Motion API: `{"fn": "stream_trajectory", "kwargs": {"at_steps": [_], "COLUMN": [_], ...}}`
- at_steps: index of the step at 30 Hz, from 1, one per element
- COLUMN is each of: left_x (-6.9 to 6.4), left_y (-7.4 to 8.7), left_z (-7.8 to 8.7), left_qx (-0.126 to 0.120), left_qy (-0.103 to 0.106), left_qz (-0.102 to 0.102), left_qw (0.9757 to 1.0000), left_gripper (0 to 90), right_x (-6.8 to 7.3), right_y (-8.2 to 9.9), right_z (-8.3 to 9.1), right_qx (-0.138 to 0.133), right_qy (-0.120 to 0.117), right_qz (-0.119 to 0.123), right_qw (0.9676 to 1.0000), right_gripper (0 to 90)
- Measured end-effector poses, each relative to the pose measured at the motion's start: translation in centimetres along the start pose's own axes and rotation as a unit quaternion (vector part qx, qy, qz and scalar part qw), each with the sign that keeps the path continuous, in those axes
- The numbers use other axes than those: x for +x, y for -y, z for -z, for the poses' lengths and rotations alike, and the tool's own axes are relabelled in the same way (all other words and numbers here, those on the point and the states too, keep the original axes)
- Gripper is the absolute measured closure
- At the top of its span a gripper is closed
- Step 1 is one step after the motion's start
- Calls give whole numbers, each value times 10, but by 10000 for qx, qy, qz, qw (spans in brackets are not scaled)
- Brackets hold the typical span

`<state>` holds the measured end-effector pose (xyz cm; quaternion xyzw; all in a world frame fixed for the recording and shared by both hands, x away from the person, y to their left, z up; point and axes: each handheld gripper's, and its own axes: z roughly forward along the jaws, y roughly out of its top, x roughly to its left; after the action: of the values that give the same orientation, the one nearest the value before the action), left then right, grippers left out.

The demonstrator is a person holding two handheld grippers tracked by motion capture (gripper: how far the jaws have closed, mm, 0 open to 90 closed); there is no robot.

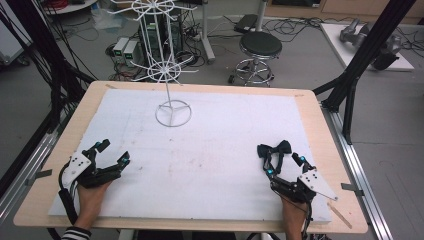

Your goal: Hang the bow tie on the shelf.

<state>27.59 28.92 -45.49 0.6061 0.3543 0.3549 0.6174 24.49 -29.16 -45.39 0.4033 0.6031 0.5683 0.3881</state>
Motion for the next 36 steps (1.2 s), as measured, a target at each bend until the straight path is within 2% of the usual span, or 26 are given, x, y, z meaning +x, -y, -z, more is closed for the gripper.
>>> {"fn": "stream_trajectory", "kwargs": {"at_steps": [24, 33, 35, 36], "left_x": [-1, -1, -1, -1], "left_y": [0, 0, 0, 0], "left_z": [0, 0, 0, 0], "left_qx": [-22, -5, -4, -1], "left_qy": [-12, -15, -20, -14], "left_qz": [-40, -47, -41, -47], "left_qw": [10000, 10000, 10000, 10000], "left_gripper": [160, 160, 160, 160], "right_x": [-1, 0, -1, -3], "right_y": [0, -2, -3, -5], "right_z": [0, -3, -4, -6], "right_qx": [-19, 135, 236, 368], "right_qy": [3, 108, 126, 153], "right_qz": [-52, -50, -81, -97], "right_qw": [10000, 9998, 9996, 9992], "right_gripper": [94, 95, 95, 95]}}
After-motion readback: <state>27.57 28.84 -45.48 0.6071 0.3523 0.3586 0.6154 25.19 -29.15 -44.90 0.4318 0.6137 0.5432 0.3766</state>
